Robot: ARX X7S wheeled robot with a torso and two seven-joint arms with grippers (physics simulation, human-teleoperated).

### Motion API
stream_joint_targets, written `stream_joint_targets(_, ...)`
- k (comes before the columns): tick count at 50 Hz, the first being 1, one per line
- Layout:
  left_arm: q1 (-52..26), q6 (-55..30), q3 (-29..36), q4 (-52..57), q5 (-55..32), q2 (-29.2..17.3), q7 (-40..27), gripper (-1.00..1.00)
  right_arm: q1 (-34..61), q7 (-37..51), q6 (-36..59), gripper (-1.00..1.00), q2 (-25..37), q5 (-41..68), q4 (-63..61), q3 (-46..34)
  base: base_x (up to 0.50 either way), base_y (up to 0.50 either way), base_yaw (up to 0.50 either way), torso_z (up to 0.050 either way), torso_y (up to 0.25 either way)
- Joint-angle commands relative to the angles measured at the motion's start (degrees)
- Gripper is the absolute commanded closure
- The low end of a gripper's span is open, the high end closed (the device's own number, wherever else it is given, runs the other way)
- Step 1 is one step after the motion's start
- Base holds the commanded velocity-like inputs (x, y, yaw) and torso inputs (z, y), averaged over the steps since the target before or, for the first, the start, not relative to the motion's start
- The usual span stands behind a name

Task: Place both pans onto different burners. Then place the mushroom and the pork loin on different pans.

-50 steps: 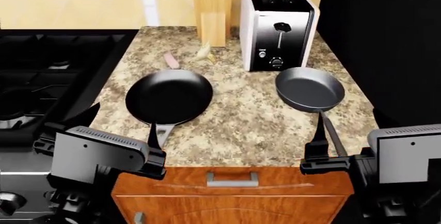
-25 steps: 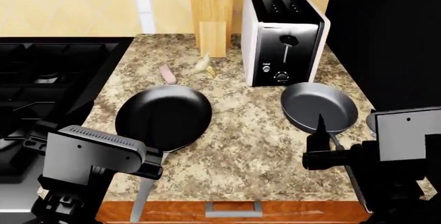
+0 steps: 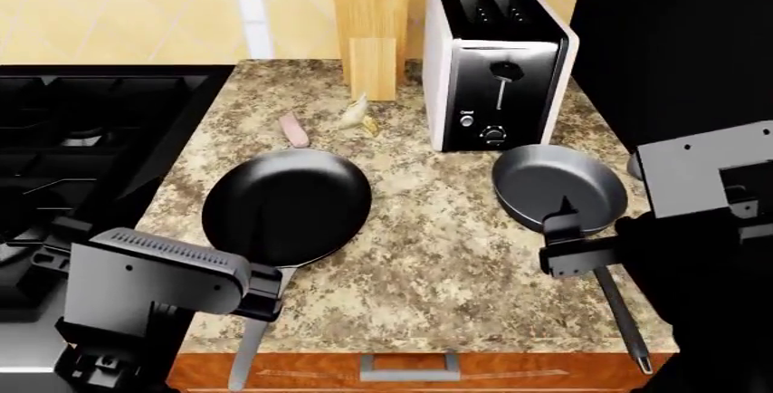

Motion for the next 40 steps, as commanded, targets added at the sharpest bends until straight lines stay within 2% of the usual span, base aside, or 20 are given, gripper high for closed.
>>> stream_joint_targets(1,0.3,0.8,0.3,0.2,-0.9,-0.7,-1.0,-1.0,0.4,-2.1,-1.7,-1.0,0.7,-1.0,3.6,-4.5,0.0,0.0,0.0,0.0,0.0)
stream_joint_targets(24,1.3,2.5,-0.2,0.1,-2.8,-1.9,-2.6,-1.0,-5.4,-12.1,-9.8,-1.0,2.0,-11.8,7.7,-9.0,0.0,0.0,0.0,0.0,0.0)
stream_joint_targets(40,2.0,4.2,0.9,-0.6,-2.7,-2.6,-3.5,-1.0,-7.8,-13.5,-12.1,-1.0,2.8,-14.1,10.4,-9.7,0.0,0.0,0.0,0.0,0.0)
